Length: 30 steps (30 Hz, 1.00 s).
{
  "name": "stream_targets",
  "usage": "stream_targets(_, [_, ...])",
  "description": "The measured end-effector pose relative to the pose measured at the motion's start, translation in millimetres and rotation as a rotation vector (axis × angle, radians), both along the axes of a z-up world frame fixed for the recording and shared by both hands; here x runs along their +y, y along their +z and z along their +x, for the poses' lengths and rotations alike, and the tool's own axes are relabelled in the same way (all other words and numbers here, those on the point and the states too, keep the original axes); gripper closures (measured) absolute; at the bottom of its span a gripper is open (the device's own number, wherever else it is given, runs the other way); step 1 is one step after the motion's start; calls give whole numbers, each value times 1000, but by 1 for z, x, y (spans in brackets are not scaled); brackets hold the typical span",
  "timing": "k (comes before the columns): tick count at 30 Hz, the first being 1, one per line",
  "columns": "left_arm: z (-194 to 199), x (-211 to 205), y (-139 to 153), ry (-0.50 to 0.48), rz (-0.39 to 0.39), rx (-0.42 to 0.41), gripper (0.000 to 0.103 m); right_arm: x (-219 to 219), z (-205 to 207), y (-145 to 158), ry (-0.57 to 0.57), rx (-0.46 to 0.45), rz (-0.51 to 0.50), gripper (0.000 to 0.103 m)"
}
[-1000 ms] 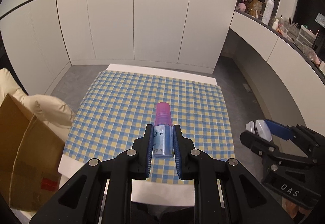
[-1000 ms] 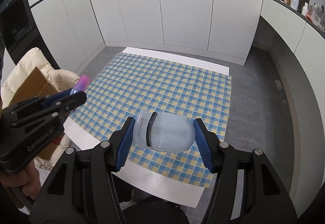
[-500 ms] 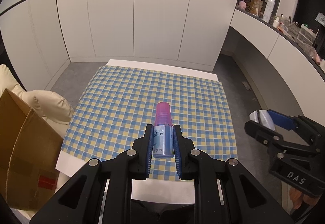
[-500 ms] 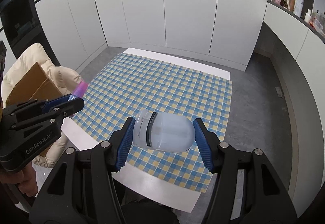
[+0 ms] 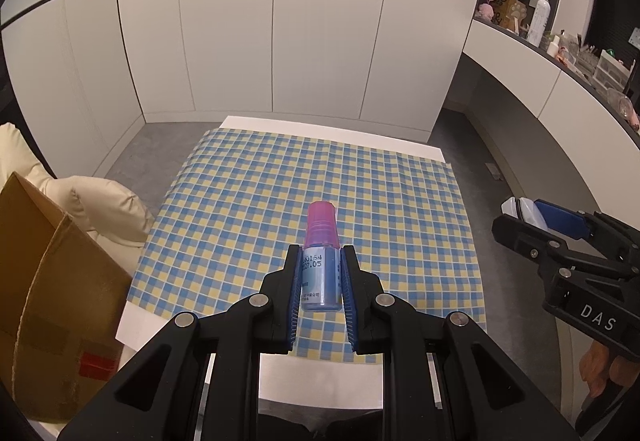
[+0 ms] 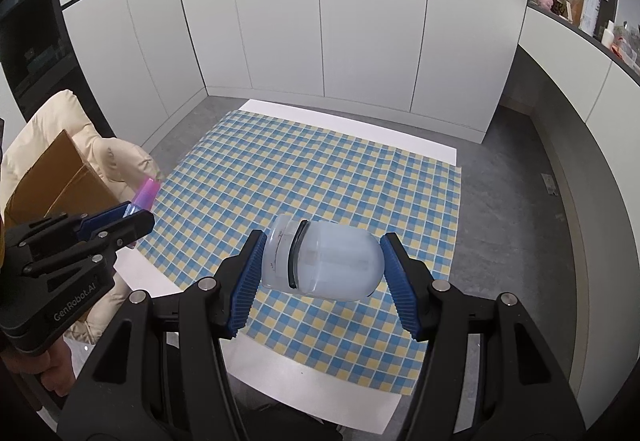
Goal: Organize objects
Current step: 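Carry the blue spray bottle and white compact over the cardboard box with both tools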
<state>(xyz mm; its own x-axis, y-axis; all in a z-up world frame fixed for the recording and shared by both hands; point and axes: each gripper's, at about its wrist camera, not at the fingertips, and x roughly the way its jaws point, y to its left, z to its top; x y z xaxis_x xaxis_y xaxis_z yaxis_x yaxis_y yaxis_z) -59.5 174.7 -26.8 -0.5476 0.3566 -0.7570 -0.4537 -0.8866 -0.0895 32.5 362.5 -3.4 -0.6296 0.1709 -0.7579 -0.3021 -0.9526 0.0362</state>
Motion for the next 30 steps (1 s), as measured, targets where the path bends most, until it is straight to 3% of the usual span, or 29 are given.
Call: stream_targets(30, [-19, -68, -1, 118, 31, 7, 85, -56, -50, -5, 87, 22, -2, 42])
